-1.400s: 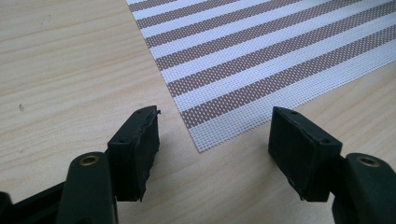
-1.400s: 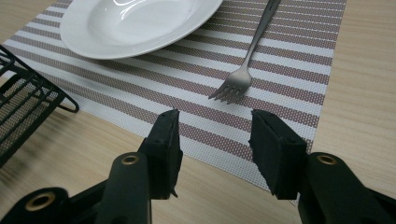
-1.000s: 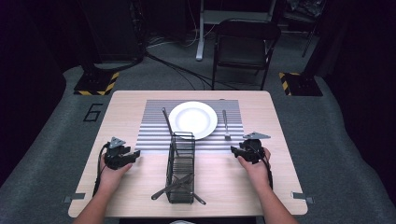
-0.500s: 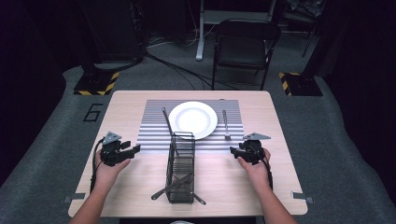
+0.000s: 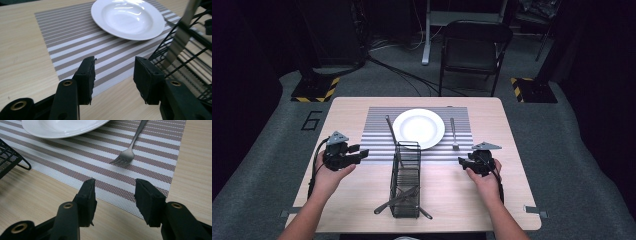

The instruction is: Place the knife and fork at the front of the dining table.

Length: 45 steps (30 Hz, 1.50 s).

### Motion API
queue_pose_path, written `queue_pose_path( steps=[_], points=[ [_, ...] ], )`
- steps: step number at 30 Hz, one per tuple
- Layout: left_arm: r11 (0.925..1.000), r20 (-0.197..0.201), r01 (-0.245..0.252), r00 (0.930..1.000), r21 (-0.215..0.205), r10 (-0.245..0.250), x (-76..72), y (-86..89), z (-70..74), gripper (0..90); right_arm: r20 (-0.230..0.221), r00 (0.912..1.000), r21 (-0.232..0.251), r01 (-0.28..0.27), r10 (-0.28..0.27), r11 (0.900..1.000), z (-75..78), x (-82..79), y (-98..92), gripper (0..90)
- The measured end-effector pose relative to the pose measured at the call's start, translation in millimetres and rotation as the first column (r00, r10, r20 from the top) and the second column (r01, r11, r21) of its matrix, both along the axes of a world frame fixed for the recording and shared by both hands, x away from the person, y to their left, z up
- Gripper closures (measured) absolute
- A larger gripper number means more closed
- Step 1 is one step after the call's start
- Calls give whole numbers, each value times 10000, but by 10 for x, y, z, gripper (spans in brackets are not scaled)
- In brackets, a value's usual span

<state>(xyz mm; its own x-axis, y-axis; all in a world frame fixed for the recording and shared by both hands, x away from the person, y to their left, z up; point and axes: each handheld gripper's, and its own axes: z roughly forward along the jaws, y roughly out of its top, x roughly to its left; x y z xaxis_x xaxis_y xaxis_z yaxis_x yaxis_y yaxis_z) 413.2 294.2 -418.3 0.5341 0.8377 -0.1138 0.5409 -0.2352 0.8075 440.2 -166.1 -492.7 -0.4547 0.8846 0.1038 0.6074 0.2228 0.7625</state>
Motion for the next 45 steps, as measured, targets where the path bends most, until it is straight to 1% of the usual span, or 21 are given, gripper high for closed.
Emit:
queue_pose_path(
  steps=[5, 7, 9, 10, 11, 13, 14, 21, 24, 28, 32, 34, 35, 37, 38, 39, 40, 45],
  points=[
    [9991, 193, 409, 9990, 81, -410, 1, -141, 159, 534, -20, 10000, 61, 67, -66, 10000, -2, 2, -13, 509],
    [9989, 253, 468, 9986, -25, -468, 9, -197, 202, 534, -14, 10000, 61, 79, -79, 9999, -3, 2, -16, 510],
    [9984, 267, 566, 9980, -9, -566, 26, -240, 238, 532, 0, 10000, 60, 95, -95, 9999, -5, 4, -20, 510],
    [9978, 185, 656, 9977, -22, -656, 39, -255, 253, 532, 3, 10000, 43, 97, -97, 9999, -5, 5, -23, 510],
    [9977, 189, 671, 9976, -69, -669, 50, -275, 262, 532, -3, 9999, 40, 108, -108, 9999, -5, 5, -24, 510],
    [9969, 209, 788, 9967, -25, -787, 70, -311, 279, 532, -12, 9999, 56, 132, -132, 9999, -5, 5, -25, 509],
    [9961, 136, 879, 9960, -20, -879, 76, -328, 291, 533, -8, 9999, 51, 139, -139, 9999, -4, 4, -26, 508],
    [9923, 202, 1242, 9921, -26, -1241, 123, -475, 314, 548, -49, 9998, 39, 172, -172, 9998, -10, 9, -32, 508],
    [9909, 127, 1337, 9910, -143, -1336, 145, -535, 313, 554, -49, 9999, 39, 166, -165, 9999, -9, 9, -32, 509],
    [9875, 89, 1572, 9875, -97, -1572, 168, -619, 319, 561, -30, 9998, 28, 178, -178, 9998, -9, 11, -38, 510],
    [9861, 20, 1649, 9863, -190, -1649, 197, -689, 310, 565, -25, 9999, 23, 143, -143, 9999, -10, 14, -44, 511],
    [9850, 15, 1719, 9851, -157, -1719, 215, -718, 303, 569, -31, 9999, 19, 136, -136, 9999, -10, 14, -45, 511],
    [9854, 41, 1692, 9856, -186, -1691, 221, -740, 295, 573, -28, 9999, 23, 134, -134, 9999, -10, 15, -46, 512],
    [9840, -30, 1770, 9842, -193, -1771, 233, -774, 291, 585, -61, 9998, 53, 187, -186, 9998, -9, 12, -45, 513],
    [9839, 8, 1770, 9842, -227, -1770, 243, -795, 283, 589, -66, 9998, 77, 195, -195, 9998, -9, 12, -46, 514],
    [9838, -32, 1786, 9839, -166, -1786, 249, -809, 282, 592, -67, 9998, 84, 198, -198, 9998, -8, 12, -46, 514],
    [9835, -20, 1795, 9837, -219, -1796, 258, -826, 274, 594, -62, 9998, 84, 194, -193, 9998, -8, 11, -47, 514],
    [9831, -79, 1824, 9832, -158, -1825, 292, -891, 261, 608, -68, 9998, 131, 200, -199, 9997, -10, 12, -50, 516]
  ],
)
